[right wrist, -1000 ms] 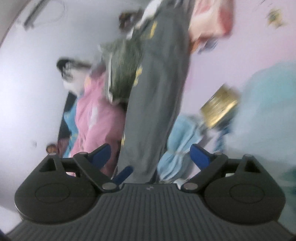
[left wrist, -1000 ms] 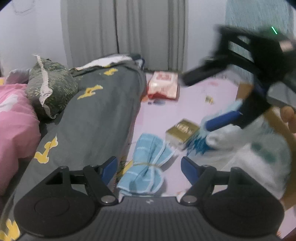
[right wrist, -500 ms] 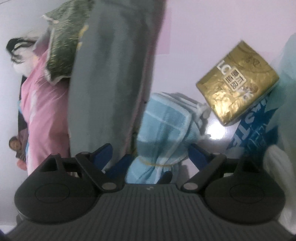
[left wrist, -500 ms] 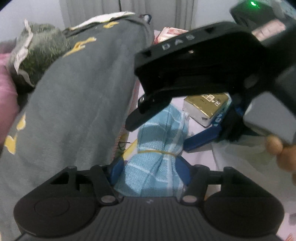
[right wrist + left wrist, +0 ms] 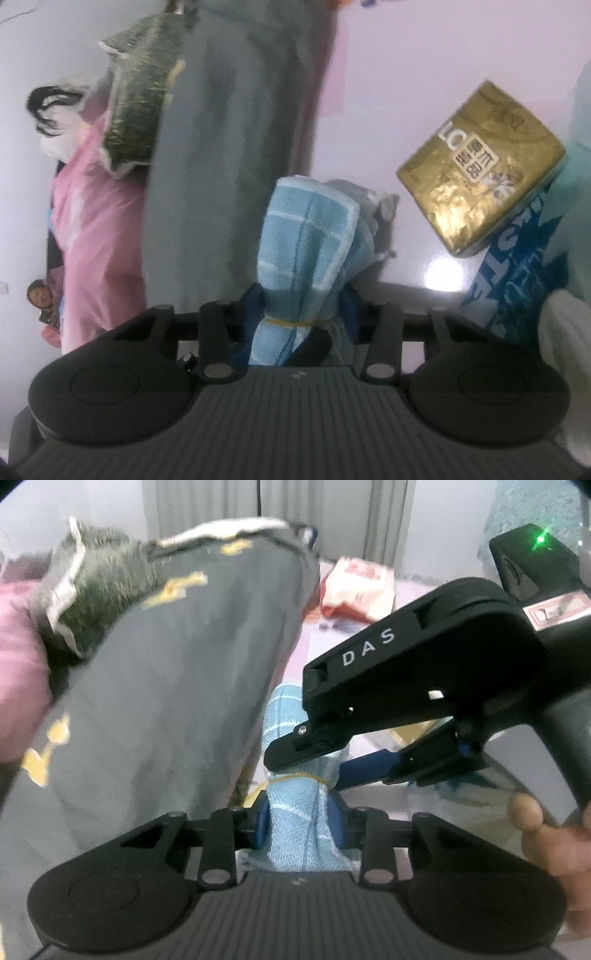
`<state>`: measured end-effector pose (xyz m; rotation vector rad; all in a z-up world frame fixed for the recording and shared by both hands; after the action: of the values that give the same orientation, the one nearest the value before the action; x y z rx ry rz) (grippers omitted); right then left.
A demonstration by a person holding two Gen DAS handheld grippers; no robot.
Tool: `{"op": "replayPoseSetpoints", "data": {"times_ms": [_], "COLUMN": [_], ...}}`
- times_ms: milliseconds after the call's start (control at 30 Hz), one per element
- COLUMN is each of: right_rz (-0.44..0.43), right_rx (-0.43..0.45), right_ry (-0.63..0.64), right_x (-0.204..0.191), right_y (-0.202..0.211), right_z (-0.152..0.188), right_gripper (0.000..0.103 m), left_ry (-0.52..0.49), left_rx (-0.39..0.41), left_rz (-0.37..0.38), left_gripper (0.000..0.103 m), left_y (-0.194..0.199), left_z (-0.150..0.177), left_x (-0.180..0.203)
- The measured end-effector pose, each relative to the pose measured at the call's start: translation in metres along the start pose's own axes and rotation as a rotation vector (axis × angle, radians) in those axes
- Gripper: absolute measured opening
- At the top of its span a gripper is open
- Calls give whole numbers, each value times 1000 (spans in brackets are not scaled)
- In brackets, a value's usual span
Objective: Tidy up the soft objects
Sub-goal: 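Reach the right tool to the blue checked towel bundle and grasp it, then carry the blue towel bundle with the right tool into the box and release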
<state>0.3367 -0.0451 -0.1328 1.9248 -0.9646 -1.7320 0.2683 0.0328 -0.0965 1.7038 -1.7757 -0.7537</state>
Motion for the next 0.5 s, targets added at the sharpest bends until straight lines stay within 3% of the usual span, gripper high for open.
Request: {"op": "replayPoseSetpoints", "data": {"times_ms": [267,500], "right_rz": [-107,-146], "right_rx": [135,284], "right_ry": [142,206], "right_x": [-38,-22], "right_y": [77,185], "right_z": [-5,-5], "right_gripper": [38,36], "left_ry": [-44,-109], "left_rx": [176,263], "left_rz": [54,234], "left_gripper": [34,35], "left_y": [72,114], "left_z": [-35,-45], "left_x": [37,113]}}
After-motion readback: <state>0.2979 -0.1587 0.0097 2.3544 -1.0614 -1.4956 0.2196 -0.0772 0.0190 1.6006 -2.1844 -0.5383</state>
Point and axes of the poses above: each gripper's, at about its wrist camera, not at the fingertips, and y roughly against the way its jaws point, x to its right, z to its underside, the point moved 8 cm from there along -y, roughly the way its jaws point, and after that the axes turned 7 degrees about x, right-handed, at the moved point
